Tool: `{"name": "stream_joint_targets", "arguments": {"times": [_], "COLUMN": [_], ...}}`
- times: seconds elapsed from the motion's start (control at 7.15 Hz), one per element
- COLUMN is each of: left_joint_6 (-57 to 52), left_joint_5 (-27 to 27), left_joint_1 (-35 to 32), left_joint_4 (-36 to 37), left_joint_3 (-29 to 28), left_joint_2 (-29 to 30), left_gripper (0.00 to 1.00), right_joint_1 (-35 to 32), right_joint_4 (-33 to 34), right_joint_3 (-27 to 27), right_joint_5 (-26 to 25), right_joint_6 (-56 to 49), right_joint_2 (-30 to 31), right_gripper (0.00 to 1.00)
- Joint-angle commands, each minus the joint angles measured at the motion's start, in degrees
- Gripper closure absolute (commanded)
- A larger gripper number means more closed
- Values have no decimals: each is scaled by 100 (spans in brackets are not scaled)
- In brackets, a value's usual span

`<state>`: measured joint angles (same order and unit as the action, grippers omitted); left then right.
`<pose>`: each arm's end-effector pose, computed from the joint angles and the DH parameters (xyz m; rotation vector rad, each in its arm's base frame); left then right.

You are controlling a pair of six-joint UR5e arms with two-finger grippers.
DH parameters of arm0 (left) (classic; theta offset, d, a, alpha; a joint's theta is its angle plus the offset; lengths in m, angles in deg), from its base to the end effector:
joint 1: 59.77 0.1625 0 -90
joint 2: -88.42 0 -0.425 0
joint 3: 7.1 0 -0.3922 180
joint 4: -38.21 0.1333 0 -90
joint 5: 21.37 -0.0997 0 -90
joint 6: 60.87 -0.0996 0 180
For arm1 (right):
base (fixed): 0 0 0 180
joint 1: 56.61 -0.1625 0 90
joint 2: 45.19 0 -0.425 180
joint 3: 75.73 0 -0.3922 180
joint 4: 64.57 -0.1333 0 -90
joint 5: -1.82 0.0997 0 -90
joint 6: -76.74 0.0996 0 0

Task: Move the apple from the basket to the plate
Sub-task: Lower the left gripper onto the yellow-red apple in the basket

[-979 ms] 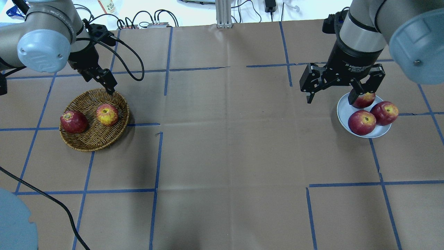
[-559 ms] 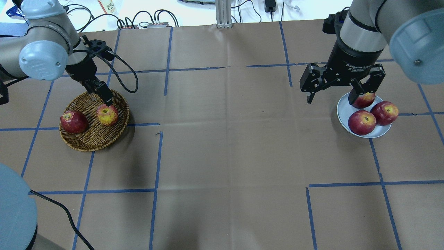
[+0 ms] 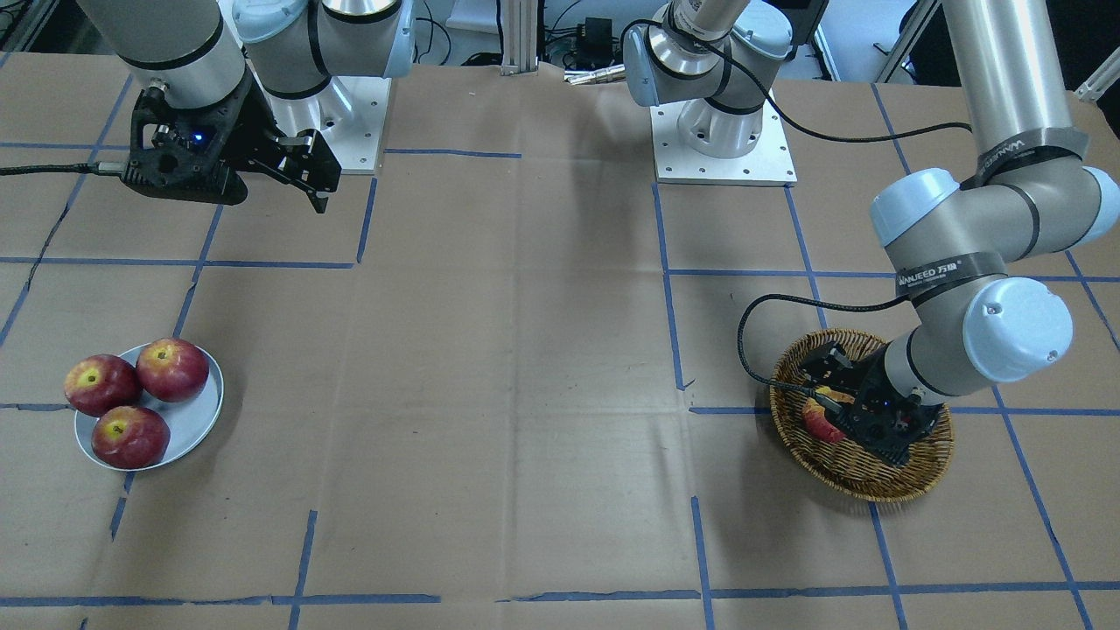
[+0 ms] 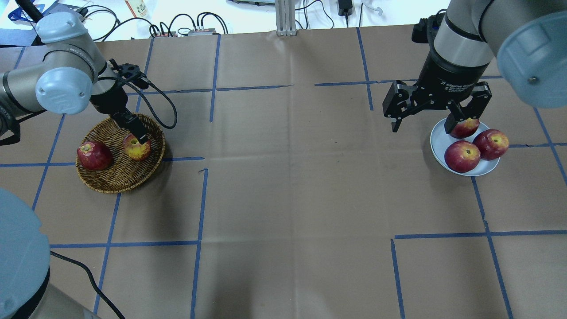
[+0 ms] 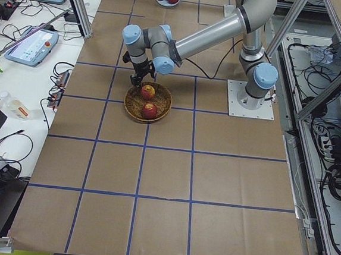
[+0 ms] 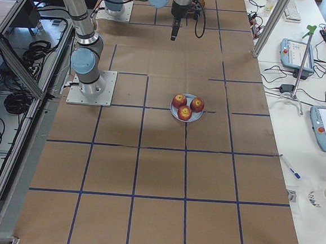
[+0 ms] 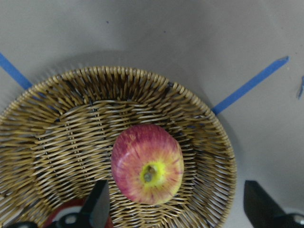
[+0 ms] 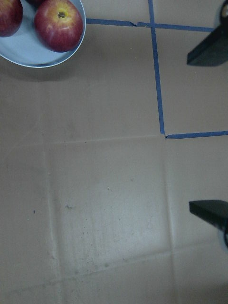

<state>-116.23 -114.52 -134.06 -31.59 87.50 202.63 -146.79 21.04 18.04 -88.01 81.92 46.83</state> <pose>0.0398 -0.6138 0.2479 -1.0539 -2.9045 -0.2387 0.1351 -0.4651 0.4656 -0.1370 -3.1320 -0.1682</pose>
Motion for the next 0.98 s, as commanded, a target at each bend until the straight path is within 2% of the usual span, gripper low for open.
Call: {"name": "stream_joint_targets", "arguments": {"times": [0.0,0.7,0.84], "left_joint_6": [-115,-72,-72], "left_joint_5": [-10,-28,-28], "left_joint_1": [90,108,108], "left_joint_4": [238,98,89], "left_joint_3": [67,84,84], "left_joint_2": [153,356,356], "left_gripper": [1,1,5], "right_joint_1": [0,0,0], "right_joint_4": [0,0,0], "right_joint_3": [0,-8,-9], "right_joint_5": [0,9,18], "right_joint_6": [0,0,0], "right_joint_2": [0,18,18], "right_gripper": [0,0,0]}}
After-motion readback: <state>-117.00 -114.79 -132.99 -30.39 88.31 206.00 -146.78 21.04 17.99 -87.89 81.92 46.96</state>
